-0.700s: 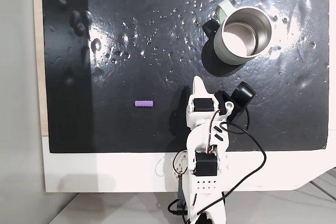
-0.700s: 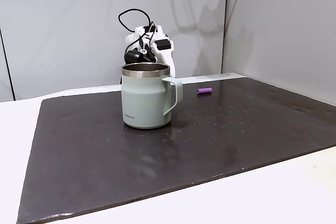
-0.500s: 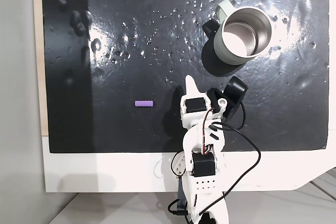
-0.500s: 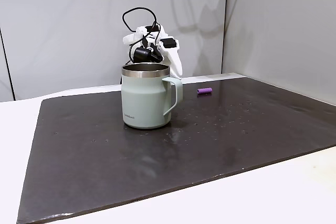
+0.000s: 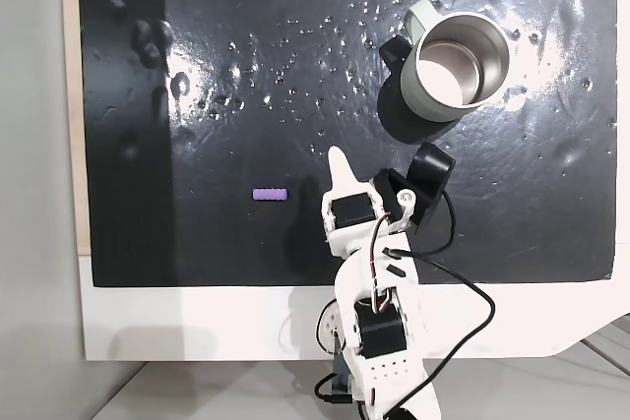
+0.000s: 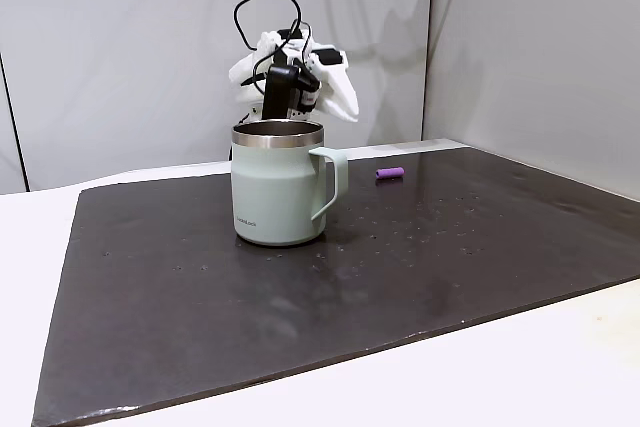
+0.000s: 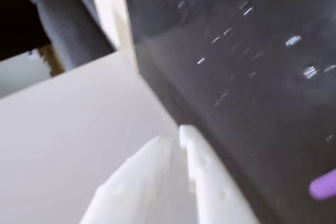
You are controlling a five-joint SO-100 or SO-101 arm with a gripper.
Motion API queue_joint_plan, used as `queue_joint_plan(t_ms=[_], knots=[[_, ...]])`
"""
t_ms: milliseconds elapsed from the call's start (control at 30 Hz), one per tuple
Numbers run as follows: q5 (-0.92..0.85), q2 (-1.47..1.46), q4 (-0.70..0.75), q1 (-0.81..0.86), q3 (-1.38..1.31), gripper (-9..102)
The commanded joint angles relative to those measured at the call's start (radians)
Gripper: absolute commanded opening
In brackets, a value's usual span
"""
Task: Grasp a pengrip and put it in the cup.
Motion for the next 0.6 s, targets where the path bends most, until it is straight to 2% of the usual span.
queue_joint_plan(t_ms=[0, 133, 367, 567], knots=[[0.089, -0.179, 0.103, -0.060, -0.252, 0], [0.222, -0.327, 0.256, -0.144, -0.486, 0], [0.529, -0.540, 0.526, -0.331, -0.733, 19], [0.658, -0.672, 0.604, -0.407, -0.810, 24]])
